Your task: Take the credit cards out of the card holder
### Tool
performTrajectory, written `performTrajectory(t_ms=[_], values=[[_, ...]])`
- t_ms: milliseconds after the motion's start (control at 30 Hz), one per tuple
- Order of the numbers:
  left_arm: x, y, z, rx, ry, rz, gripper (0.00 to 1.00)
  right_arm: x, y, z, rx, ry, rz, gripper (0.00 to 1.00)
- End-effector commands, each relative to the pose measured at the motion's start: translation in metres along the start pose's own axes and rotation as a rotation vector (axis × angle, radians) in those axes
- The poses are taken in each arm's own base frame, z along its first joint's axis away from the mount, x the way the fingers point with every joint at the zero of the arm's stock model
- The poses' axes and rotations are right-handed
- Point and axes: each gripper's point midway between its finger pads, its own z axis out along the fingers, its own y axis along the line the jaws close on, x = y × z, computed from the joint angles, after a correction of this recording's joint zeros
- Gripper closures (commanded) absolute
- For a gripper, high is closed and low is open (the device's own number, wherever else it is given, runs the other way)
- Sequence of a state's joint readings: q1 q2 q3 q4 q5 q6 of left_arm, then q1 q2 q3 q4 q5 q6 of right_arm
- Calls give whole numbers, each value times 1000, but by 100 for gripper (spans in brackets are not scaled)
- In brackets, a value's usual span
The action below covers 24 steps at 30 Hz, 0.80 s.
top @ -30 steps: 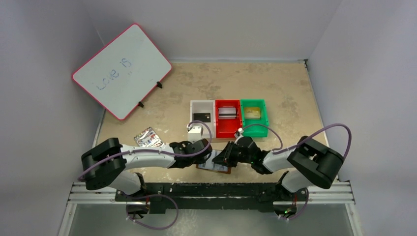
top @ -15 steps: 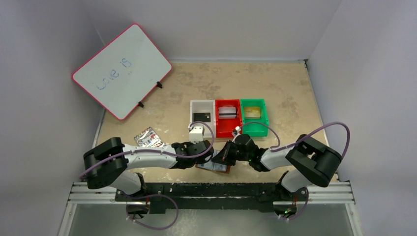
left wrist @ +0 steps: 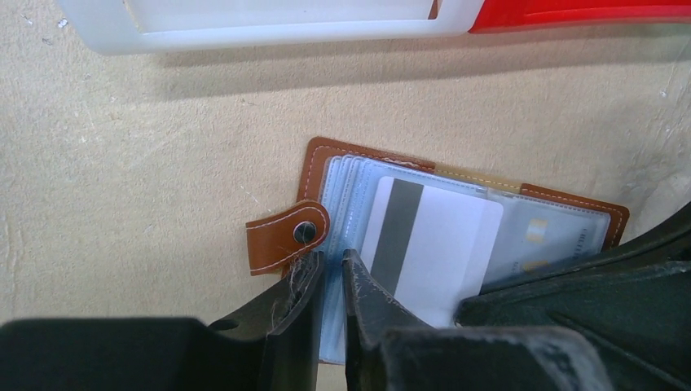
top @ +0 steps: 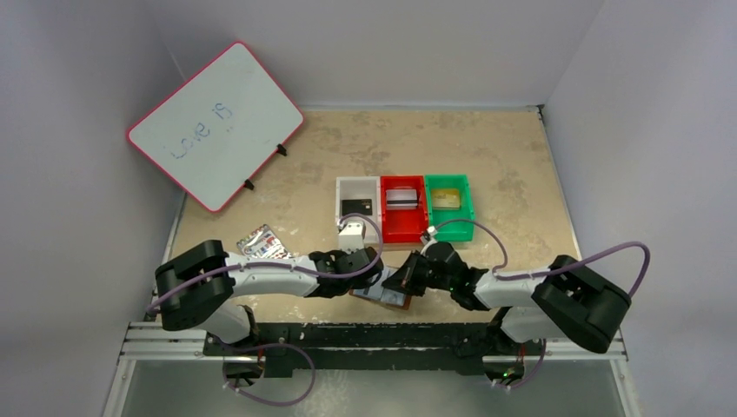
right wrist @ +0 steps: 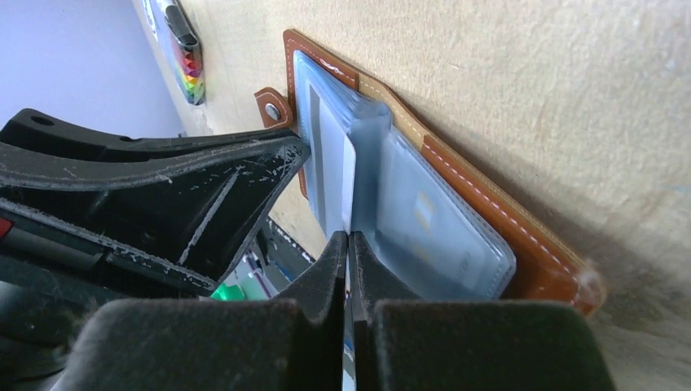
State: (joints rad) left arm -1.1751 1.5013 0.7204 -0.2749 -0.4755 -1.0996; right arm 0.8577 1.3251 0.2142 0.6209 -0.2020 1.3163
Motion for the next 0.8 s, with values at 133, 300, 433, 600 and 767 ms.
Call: performTrajectory(t_ms=[133,300,433,600,767], values=[[30,25,4,-74,97,51,86,0,-4,-9,-6,-18,34,100],[19,10,-5,2,65,19,79,1,-11,-6,21,-12,26,100],[8,3,-15,42,36,5,73,0,-19,-3,73,-9,24,100],[-2,-6,-23,86,12,-1,68,1,-18,0,73,3,10,100],[-4,-12,-25,104,9,13,64,2,-20,4,84,16,-1,100]])
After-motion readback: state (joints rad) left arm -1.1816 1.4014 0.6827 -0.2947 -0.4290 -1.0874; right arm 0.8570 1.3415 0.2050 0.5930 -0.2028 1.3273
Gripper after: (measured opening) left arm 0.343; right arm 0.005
